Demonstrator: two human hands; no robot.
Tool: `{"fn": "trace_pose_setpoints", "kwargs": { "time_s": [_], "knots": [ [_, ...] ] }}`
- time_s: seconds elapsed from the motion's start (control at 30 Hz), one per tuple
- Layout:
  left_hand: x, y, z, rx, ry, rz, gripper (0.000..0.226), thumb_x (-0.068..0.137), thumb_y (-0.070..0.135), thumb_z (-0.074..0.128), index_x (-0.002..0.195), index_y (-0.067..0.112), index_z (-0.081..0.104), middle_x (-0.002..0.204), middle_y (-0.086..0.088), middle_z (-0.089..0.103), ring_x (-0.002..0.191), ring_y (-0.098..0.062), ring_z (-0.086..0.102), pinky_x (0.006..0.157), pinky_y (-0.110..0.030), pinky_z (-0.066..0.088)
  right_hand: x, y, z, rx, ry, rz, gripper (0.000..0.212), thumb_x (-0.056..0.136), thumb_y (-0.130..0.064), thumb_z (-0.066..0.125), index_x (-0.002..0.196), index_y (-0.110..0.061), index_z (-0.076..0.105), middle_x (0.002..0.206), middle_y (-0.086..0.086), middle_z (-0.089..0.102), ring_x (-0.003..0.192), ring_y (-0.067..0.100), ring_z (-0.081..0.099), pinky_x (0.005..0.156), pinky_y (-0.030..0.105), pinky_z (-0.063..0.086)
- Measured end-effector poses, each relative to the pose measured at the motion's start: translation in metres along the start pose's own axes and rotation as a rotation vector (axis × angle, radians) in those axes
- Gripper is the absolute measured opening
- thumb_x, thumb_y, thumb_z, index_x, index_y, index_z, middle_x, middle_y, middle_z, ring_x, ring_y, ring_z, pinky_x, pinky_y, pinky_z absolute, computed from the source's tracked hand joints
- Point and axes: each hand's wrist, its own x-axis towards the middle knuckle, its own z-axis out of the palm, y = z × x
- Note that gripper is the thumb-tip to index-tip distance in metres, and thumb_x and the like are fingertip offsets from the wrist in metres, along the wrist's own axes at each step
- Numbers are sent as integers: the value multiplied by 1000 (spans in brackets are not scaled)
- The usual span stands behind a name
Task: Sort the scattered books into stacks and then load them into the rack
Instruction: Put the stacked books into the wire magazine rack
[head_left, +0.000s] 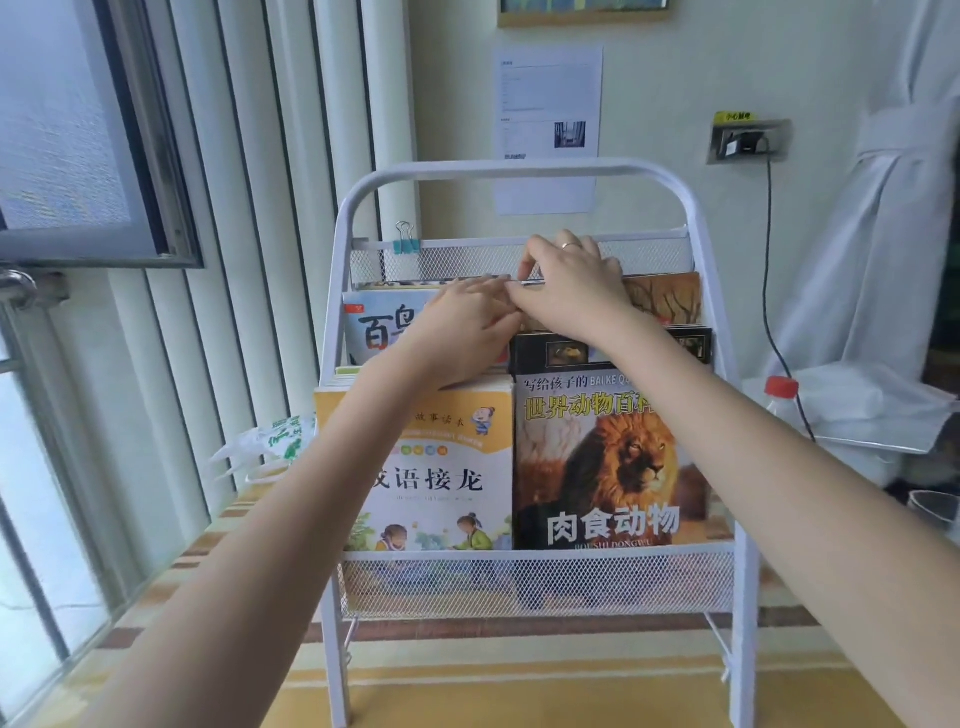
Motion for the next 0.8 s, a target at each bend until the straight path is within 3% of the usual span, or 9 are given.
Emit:
{"fn": "trace_pose_setpoints", "kwargs": {
  "time_s": [0.07,0.17,0.43,0.5,0.57,0.63,0.73,0.8],
  "knots": [
    [-1,2,0,28,-71,-62,52,99,42,26,132,18,57,156,-7,27,144,-20,19,116,-30,8,0,-1,2,11,12,-10,20,90,-38,45,99,-22,52,116,5,49,117,26,40,91,41,31],
    [-3,4,0,-22,-133,-109,48,103,40,23,144,22,40,160,2,12,146,-12,5,112,-24,-2,1,-3,4,40,20,-22,20,90,-34,46,99,-17,53,116,8,49,116,29,39,89,40,33],
    [-1,0,2,41,-122,-83,51,102,44,24,135,21,54,159,2,17,146,-16,8,117,-32,0,0,-1,5,70,16,-46,19,92,-30,46,100,-14,53,113,9,50,114,28,40,88,39,36],
    [-1,-1,2,4,-91,-71,52,101,45,25,130,18,59,155,-1,29,144,-20,18,117,-35,9,0,0,5,68,28,-59,17,92,-30,48,99,-15,53,110,7,52,112,28,41,85,37,35],
    [-1,-1,1,-145,21,-59,55,99,46,26,117,14,67,137,-6,54,129,-25,45,110,-38,31,1,0,4,97,42,-61,16,91,-30,50,96,-15,54,104,5,52,110,27,42,84,37,36],
    [-3,3,-1,-301,140,-106,48,101,39,31,107,11,70,101,-3,70,92,-16,64,86,-29,47,1,0,4,130,46,-63,15,90,-30,51,93,-16,54,96,1,48,108,25,42,84,37,36],
    [-3,3,-5,-345,250,-242,44,100,29,41,89,2,73,61,-6,62,42,-3,42,48,-17,36,3,2,6,126,45,-67,14,92,-27,46,94,-15,54,95,0,47,107,26,42,85,38,39],
    [-4,-1,-11,-422,323,-305,39,97,25,46,88,-3,71,62,-17,59,41,-10,34,43,-20,32,4,3,7,151,49,-56,23,95,-24,38,97,-11,57,100,4,54,107,26,43,88,40,40]
  ]
}}
